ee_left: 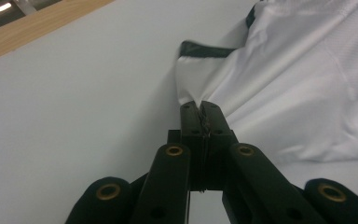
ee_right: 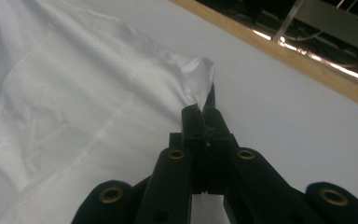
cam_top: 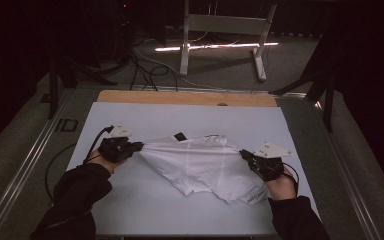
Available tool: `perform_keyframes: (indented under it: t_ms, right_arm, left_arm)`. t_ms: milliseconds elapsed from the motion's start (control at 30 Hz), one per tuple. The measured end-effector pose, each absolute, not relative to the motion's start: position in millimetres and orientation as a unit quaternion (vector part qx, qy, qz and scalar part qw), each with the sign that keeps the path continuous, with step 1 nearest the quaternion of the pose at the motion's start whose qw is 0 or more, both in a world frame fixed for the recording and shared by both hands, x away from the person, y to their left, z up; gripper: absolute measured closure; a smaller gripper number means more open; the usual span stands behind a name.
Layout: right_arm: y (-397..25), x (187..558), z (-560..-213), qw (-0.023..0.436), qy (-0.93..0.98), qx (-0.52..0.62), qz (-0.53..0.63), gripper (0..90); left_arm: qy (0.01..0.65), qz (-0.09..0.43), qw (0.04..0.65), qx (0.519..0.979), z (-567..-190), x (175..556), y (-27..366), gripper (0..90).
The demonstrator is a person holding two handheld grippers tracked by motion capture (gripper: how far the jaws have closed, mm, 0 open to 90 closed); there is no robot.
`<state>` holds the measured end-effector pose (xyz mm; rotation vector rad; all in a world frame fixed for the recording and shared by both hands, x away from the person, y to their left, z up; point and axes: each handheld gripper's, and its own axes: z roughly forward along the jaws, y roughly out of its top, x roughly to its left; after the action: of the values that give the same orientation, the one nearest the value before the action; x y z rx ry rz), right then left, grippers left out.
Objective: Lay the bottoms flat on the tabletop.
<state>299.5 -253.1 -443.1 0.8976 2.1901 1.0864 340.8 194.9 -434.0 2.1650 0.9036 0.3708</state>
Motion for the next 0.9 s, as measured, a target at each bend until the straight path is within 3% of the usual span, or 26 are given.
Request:
perform_keyframes:
  t_ms: [167,200,400,900]
  right_arm:
    - [-248.8,289.9,-440.1,0.264,0.813,0.320,0.409,90.0]
    - [-247.4,274.7,-443.5,0.260,0.822,0.306,0.404,90.0]
    - [-248.8,247.4,-466.1,0.230,0.848,0.296,0.374,90.0]
    - [-241.1,214.0,-494.3,0.176,0.882,0.273,0.343,90.0]
  left_arm:
    - [0.343,0.144,0.385,0.845,-428.0,308.6,207.9,90.0]
    - [0.335,0.138,0.382,0.850,-432.7,283.4,214.8,90.0]
    - [0.329,0.113,0.378,0.858,-453.2,244.2,220.9,90.0]
    - [0.332,0.076,0.347,0.874,-485.5,207.6,229.9,90.0]
